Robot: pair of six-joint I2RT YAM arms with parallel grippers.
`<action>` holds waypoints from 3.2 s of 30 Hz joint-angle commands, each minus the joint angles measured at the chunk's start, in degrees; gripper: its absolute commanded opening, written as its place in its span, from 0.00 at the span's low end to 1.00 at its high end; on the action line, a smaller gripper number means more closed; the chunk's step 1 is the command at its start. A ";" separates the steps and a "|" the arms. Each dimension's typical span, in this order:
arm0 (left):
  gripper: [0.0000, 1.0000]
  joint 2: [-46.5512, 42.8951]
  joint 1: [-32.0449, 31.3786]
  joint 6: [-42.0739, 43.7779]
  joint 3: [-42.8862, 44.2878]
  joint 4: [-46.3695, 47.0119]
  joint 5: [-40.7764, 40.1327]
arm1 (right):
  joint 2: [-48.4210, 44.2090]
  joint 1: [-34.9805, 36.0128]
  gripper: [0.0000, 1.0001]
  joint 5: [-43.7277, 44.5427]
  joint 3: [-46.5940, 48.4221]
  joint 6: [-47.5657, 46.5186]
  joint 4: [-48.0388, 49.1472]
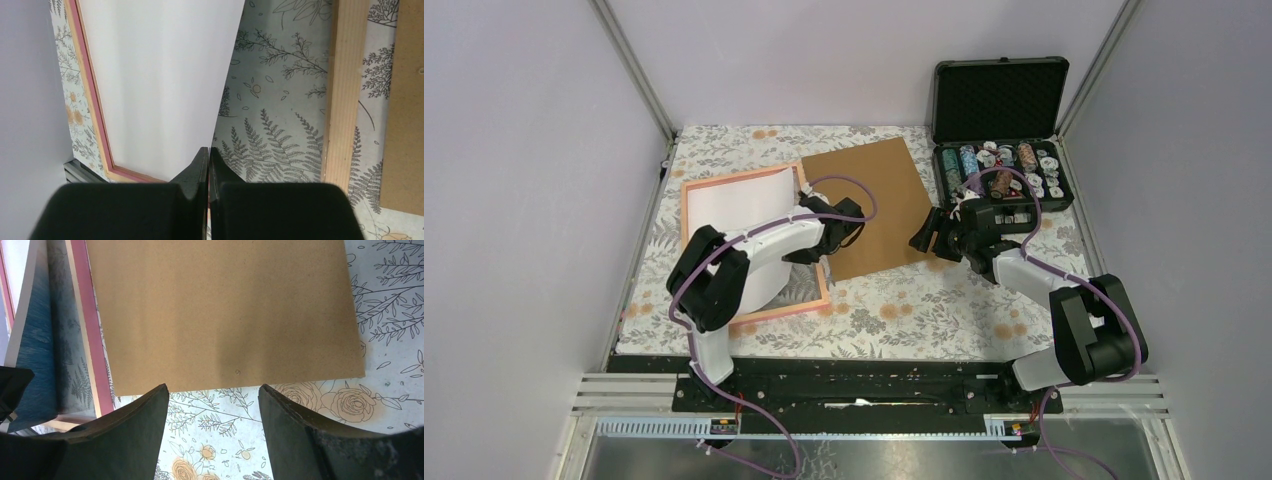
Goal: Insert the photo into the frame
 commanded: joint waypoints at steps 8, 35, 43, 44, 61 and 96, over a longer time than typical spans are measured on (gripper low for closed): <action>0.00 -0.01 1.19 5.19 2.43 5.91 -5.27 | 0.60 0.60 0.73 -0.76 0.11 0.01 2.28; 0.88 -15.20 1.09 17.69 -1.94 13.82 16.31 | 2.89 2.37 0.75 4.92 1.55 -3.71 -1.24; 0.99 -29.93 1.26 17.05 -10.71 22.55 29.43 | 4.95 9.02 0.75 14.28 7.66 -7.72 -13.55; 0.99 -32.04 1.28 16.25 -12.58 24.80 31.61 | 4.77 10.14 0.76 13.86 7.99 -7.41 -14.24; 0.99 -47.97 1.74 -0.91 -37.06 58.36 42.21 | 6.51 18.62 0.71 -3.28 -1.21 10.56 7.75; 0.99 -52.12 1.99 -4.98 -37.18 48.61 36.38 | -4.28 14.19 0.91 11.72 -0.72 0.54 -5.91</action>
